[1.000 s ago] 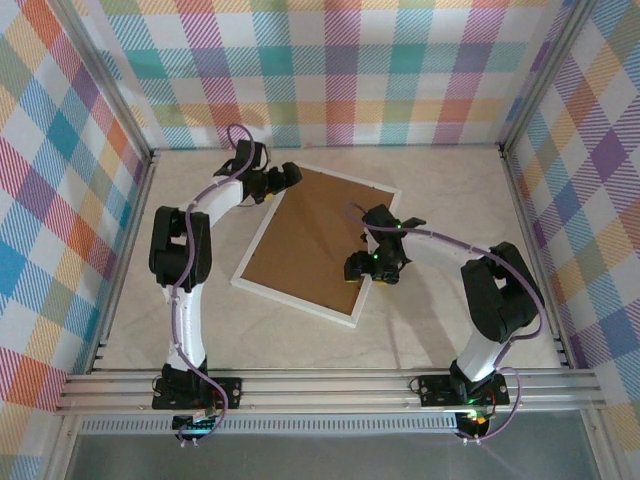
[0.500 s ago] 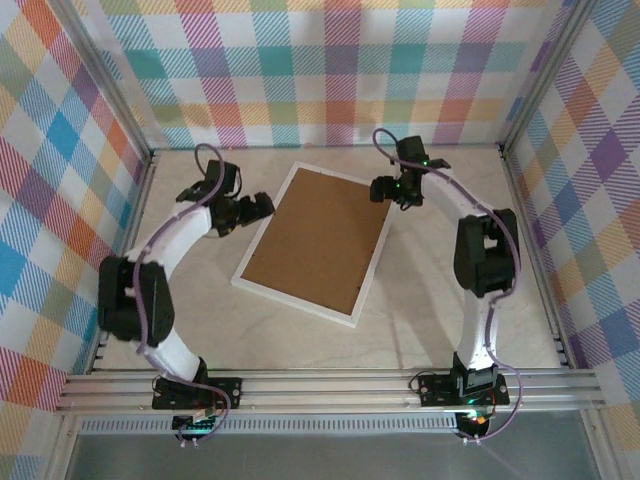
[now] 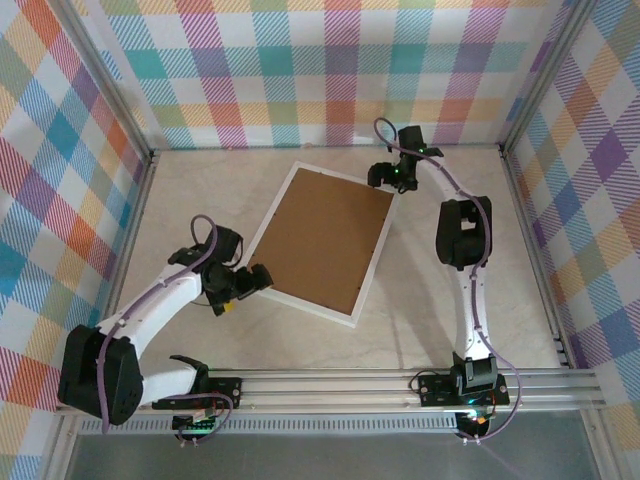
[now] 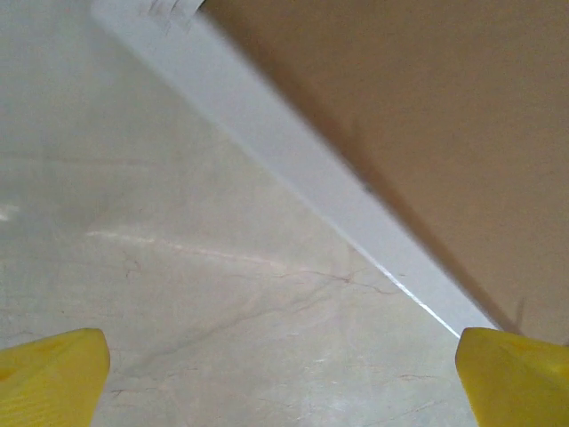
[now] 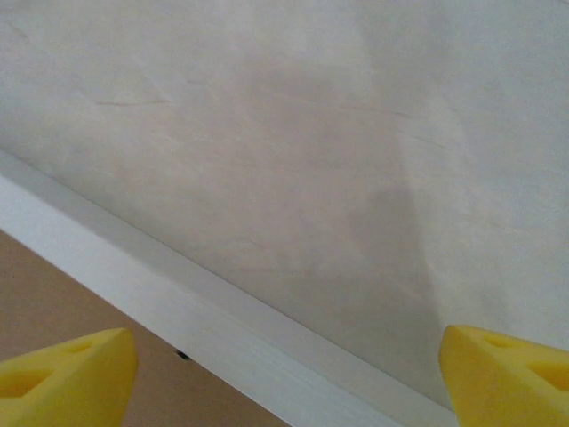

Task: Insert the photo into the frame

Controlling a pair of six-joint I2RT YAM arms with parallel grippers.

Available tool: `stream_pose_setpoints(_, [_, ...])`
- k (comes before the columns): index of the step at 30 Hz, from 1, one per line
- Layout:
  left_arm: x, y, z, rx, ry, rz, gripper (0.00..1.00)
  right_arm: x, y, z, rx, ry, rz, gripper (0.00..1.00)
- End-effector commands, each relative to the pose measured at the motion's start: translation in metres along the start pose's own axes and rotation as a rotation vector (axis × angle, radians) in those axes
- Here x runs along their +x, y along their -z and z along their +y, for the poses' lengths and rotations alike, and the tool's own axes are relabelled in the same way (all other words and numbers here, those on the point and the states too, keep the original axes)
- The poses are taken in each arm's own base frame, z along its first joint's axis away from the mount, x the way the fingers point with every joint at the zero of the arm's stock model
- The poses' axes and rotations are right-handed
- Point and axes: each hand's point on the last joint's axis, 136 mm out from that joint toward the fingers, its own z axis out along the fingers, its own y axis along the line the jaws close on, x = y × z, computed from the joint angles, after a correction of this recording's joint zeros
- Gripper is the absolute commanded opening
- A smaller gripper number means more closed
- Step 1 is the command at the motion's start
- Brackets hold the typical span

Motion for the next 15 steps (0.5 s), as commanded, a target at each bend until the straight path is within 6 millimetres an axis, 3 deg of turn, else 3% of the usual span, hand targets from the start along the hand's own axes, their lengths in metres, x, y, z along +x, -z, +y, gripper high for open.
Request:
stream_pose_setpoints(1, [-0.004, -0.011, -0.016, 0.08, 0.067, -0.014, 1.0, 0.005, -0.003, 0.028, -0.146, 0.016, 0.037, 0.86])
stream_pose_setpoints(7, [-0.033, -0.016, -0.043, 0.161, 0.051, -0.102, 1.0, 0.025, -0.005, 0.028, -0.162, 0.006, 0.098, 0.83])
stream_pose_setpoints(15, [-0.056, -0.03, -0.053, 0.153, 0.041, -0.151, 1.0, 0.051, 0.024, 0.012, -0.066, -0.033, 0.11, 0.82])
